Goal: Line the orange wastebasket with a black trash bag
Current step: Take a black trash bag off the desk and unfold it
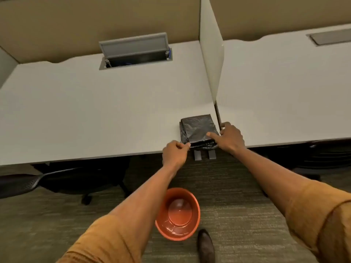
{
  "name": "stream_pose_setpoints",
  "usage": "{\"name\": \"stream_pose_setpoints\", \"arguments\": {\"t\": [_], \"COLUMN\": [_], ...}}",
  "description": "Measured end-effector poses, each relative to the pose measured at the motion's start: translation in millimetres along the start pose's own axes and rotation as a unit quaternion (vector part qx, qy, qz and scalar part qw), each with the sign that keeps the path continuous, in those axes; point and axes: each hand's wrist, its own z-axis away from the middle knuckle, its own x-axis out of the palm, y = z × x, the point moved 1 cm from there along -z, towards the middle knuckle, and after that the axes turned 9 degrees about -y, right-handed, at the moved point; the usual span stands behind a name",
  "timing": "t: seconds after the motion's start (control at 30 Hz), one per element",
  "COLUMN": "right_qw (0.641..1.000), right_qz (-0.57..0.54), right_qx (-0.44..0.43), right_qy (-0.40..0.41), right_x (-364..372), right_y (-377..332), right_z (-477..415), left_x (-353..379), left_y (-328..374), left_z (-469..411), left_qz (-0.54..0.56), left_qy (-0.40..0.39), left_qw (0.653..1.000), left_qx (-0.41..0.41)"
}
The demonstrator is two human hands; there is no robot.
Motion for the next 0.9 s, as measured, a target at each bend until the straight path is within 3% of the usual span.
{"name": "stream_pose_setpoints", "arguments": {"t": [0.13,0.27,0.43,0.6,0.7,0.9], "right_qw": [0.999,0.999,0.986,0.929,0.901,0.837], "right_qz": [-0.026,-0.018,-0.156,-0.369,-0.43,-0.532], "right_qx": [0.038,0.037,0.054,0.024,0.003,-0.042], "right_qy": [-0.027,0.002,0.04,-0.016,-0.047,-0.123], "right_x": [4.5,16.4,28.5,28.0,20.7,15.8], "right_y": [5.5,6.8,11.7,18.6,18.7,16.9], "right_z": [-19.1,-31.6,-36.3,-15.2,3.9,46.1], "left_x": [-1.7,8.2,14.9,10.9,9.8,-5.2], "left_y": [18.8,24.4,30.8,28.9,25.0,21.2], "left_z": [-21.6,-37.5,-40.6,-27.6,-15.3,17.5], "left_qz": [0.042,0.016,0.06,0.137,0.219,0.433], "left_qy": [0.044,0.054,0.056,0.034,0.03,-0.055], "left_qw": [0.998,0.997,0.994,0.985,0.971,0.89], "left_qx": [-0.034,-0.057,-0.074,-0.094,-0.089,-0.136]}}
